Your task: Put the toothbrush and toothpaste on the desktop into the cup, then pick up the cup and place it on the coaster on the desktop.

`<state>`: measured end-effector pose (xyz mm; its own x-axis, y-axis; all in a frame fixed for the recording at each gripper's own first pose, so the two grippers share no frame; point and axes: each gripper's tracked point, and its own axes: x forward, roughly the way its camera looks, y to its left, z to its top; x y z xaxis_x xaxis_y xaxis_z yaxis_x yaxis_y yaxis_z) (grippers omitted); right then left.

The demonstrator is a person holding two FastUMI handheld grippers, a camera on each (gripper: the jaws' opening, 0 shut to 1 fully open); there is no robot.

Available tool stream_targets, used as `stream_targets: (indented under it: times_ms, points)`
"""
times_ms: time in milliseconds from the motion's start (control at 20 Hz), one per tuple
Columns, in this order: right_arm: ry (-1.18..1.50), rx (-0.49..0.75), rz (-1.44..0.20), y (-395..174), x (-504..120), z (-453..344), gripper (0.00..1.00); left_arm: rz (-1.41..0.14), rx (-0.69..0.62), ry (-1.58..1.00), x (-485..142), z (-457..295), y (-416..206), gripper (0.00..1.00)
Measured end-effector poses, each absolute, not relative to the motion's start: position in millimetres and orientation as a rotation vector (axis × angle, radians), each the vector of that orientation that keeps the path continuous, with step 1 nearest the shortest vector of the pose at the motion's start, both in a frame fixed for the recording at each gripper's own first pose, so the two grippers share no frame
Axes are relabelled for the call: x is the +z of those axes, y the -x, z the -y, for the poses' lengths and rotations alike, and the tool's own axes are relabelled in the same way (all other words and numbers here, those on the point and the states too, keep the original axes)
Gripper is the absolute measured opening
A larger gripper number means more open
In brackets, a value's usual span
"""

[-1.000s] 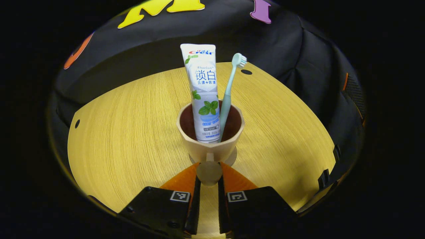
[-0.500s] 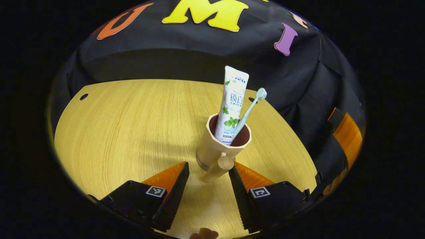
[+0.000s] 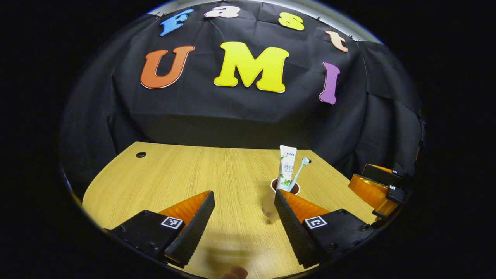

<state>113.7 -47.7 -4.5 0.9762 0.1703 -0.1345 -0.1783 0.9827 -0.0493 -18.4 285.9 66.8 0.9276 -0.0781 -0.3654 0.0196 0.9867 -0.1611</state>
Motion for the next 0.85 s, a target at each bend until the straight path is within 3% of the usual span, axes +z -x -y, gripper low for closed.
stream_targets:
  times_ms: [450, 850]
  points:
    - [0.088, 0.117, -0.012, -82.1, 49.6, 49.5, 0.93, -0.249, 0.052, 0.120, 122.5, -322.1, 80.5, 0.98]
    - [0.055, 0.097, 0.000, -66.7, 98.6, 49.8, 0.94, -0.208, 0.101, 0.165, 154.8, -335.0, 129.5, 0.98]
